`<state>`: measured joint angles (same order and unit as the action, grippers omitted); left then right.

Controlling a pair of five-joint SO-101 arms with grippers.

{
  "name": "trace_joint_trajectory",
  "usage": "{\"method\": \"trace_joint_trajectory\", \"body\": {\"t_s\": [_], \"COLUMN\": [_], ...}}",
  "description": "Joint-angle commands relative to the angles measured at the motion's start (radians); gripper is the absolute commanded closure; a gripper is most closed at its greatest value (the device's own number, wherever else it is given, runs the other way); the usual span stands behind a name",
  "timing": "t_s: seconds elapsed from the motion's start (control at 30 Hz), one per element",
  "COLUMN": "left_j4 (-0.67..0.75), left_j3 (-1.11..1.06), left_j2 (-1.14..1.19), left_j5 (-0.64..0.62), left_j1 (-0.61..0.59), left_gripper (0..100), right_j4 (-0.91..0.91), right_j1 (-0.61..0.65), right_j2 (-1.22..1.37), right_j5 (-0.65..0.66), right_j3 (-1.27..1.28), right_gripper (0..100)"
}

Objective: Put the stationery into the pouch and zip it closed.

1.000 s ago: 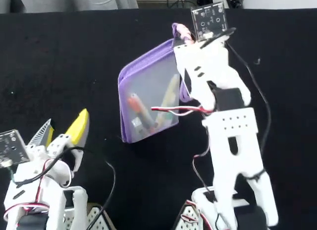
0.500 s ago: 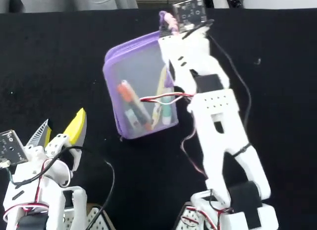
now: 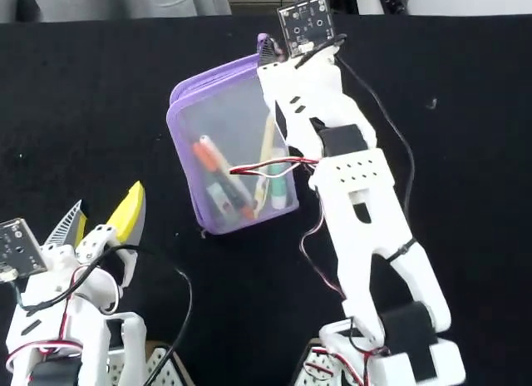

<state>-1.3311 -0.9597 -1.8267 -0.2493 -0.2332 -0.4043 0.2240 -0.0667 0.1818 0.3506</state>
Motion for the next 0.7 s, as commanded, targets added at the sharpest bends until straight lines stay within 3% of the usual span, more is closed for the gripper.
{"method": "trace_joint_trajectory", "body": {"t_s": [0.0, 0.23, 0.67], "left_j4": [0.0, 0.0, 0.0], "left_j3": [0.019, 0.019, 0.019], "left_j2": [0.003, 0.003, 0.003], "left_j5": [-0.006, -0.006, -0.006], "left_j1": [-0.01, -0.01, -0.002], "left_gripper": [69, 69, 69], "right_j4": [-0.127, -0.213, -0.279], "right_j1": [0.008, 0.017, 0.017], "right_j2": [0.116, -0.047, -0.432], "right_j5": [-0.002, -0.003, -0.003], "right_j3": [0.056, 0.064, 0.061], "right_gripper": [75.6, 60.0, 59.7]}}
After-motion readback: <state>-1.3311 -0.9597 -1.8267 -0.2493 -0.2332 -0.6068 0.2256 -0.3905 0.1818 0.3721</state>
